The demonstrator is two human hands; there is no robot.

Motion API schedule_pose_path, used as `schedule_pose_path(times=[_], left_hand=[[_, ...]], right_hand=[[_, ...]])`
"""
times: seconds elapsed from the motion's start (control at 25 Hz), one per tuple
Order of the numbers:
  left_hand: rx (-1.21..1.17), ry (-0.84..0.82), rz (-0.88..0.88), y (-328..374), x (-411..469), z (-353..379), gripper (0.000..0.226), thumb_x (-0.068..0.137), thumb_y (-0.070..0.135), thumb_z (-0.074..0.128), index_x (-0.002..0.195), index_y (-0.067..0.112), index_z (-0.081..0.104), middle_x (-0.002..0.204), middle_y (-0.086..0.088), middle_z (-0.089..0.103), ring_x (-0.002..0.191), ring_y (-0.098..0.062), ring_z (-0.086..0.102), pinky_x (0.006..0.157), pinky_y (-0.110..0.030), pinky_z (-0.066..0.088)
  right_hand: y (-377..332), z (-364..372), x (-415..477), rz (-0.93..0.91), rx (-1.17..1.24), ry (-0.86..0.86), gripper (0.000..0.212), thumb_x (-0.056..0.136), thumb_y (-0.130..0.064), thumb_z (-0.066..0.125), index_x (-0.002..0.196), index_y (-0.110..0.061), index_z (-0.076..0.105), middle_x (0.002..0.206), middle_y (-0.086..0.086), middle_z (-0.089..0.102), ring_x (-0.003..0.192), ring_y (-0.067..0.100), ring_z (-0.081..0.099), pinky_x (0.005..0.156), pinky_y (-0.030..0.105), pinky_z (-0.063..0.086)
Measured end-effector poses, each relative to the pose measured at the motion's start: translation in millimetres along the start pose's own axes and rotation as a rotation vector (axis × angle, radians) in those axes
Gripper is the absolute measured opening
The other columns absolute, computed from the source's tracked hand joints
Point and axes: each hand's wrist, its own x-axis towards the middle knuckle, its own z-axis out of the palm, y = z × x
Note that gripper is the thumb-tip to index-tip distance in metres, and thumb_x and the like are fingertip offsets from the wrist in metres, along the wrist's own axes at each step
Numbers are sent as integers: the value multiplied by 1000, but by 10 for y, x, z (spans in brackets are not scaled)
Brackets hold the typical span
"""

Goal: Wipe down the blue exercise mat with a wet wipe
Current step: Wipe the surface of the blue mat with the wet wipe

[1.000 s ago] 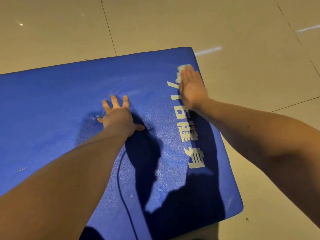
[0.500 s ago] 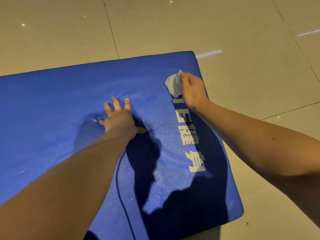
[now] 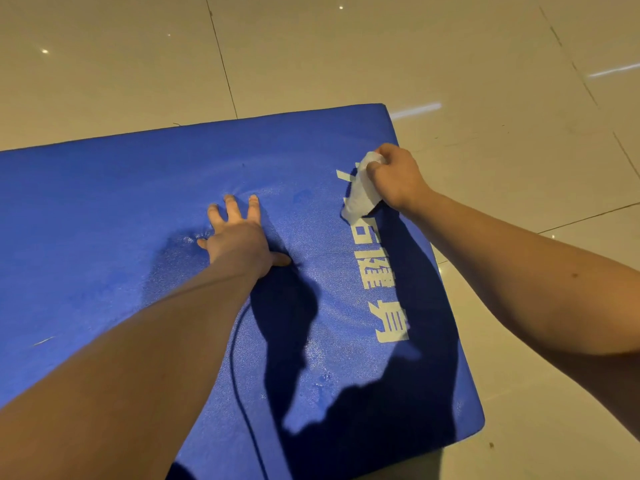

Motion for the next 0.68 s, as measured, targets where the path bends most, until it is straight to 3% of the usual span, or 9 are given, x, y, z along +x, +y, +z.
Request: schedule_pose_path(times=[0.08, 0.16, 0.28, 0.36, 0.48, 0.56, 0.6, 0.68], left_hand=[[-1, -8, -4, 7, 0, -8, 139, 61, 79, 77, 158, 36, -13, 166, -1, -18, 152, -37, -11, 109, -64, 37], [0, -6, -4, 9, -1, -6, 139, 61, 79, 76, 158, 36, -13, 166, -1, -18, 152, -37, -11, 109, -63, 37], [-6, 10, 2, -5, -7, 3, 138, 61, 79, 77, 159, 36, -12, 166, -1, -16, 152, -38, -10, 109, -63, 38], [-3, 11, 3, -9, -3, 7, 138, 61, 79, 76, 159, 36, -12, 166, -1, -16, 152, -38, -10, 109, -63, 38], [2, 13, 2, -8, 8, 6, 138, 61, 79, 77, 159, 36, -11, 166, 0, -15, 152, -37, -9, 109, -63, 38], [7, 19, 1, -9, 8, 8, 139, 60, 79, 77, 159, 37, -11, 165, -1, -15, 151, -38, -8, 108, -62, 39], [8, 22, 2, -12, 8, 12, 139, 60, 80, 77, 159, 36, -11, 165, -1, -14, 151, -38, -7, 108, -62, 40], [8, 27, 4, -17, 6, 17, 139, 59, 80, 77, 159, 36, -10, 165, -1, -14, 151, -38, -7, 108, -62, 40]], right_hand=[[52, 19, 39, -47, -167, -5, 14, 97, -19, 50, 100, -8, 58, 97, 11, 60, 89, 29, 55, 69, 29, 37], [114, 76, 54, -76, -293, 31, 28, 98, -28, 55, 118, -9, 60, 116, 14, 62, 100, 32, 60, 76, 34, 45], [166, 175, 16, -118, -407, 183, 49, 91, -33, 67, 133, -14, 50, 131, 14, 47, 113, 33, 52, 79, 42, 53], [179, 196, -35, -229, -445, 288, 45, 87, -28, 71, 126, -13, 53, 129, 14, 45, 117, 32, 45, 69, 39, 51], [207, 203, -162, -411, -378, 329, 20, 90, -16, 66, 109, -10, 61, 121, 13, 50, 112, 31, 45, 59, 34, 44], [298, 239, -245, -488, -390, 272, 15, 94, -16, 61, 105, -7, 67, 119, 13, 55, 112, 34, 47, 70, 41, 51], [352, 266, -281, -491, -448, 217, 22, 96, -21, 58, 110, -8, 69, 125, 15, 55, 117, 37, 46, 83, 47, 51], [420, 335, -347, -410, -658, 79, 43, 103, -38, 40, 134, -15, 59, 148, 21, 42, 135, 44, 33, 112, 52, 33]])
